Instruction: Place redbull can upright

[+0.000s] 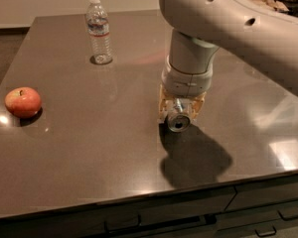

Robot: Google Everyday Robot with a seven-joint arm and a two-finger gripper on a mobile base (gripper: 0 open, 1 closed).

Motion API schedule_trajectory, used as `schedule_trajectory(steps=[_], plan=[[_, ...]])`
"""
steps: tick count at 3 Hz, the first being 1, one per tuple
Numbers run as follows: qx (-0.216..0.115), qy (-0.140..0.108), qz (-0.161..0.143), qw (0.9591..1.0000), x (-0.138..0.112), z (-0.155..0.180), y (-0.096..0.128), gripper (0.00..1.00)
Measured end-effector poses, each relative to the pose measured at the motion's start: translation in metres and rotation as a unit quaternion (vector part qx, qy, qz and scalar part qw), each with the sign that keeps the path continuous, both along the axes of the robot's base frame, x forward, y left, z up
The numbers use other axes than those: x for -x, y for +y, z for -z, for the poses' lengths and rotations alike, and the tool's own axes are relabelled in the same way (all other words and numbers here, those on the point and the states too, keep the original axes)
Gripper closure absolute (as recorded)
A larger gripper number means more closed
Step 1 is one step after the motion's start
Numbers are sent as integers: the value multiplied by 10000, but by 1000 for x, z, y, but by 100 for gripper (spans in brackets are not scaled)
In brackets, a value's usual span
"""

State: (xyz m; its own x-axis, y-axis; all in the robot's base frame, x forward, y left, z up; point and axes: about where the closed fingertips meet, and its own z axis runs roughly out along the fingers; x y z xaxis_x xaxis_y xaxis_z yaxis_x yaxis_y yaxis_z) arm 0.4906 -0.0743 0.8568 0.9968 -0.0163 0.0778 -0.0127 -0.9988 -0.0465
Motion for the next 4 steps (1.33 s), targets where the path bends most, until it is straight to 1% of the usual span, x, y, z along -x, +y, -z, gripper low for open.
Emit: schedule_trajectory(steps=[1, 2, 3, 4], plan=[[-344, 328, 318, 9984, 4, -16, 9, 99], [-857, 923, 918, 9878, 11, -39, 30, 100], [-1495, 1548, 1647, 9626, 15, -64, 56, 100], [-1972, 2232, 2406, 9238, 23, -79, 74, 100]])
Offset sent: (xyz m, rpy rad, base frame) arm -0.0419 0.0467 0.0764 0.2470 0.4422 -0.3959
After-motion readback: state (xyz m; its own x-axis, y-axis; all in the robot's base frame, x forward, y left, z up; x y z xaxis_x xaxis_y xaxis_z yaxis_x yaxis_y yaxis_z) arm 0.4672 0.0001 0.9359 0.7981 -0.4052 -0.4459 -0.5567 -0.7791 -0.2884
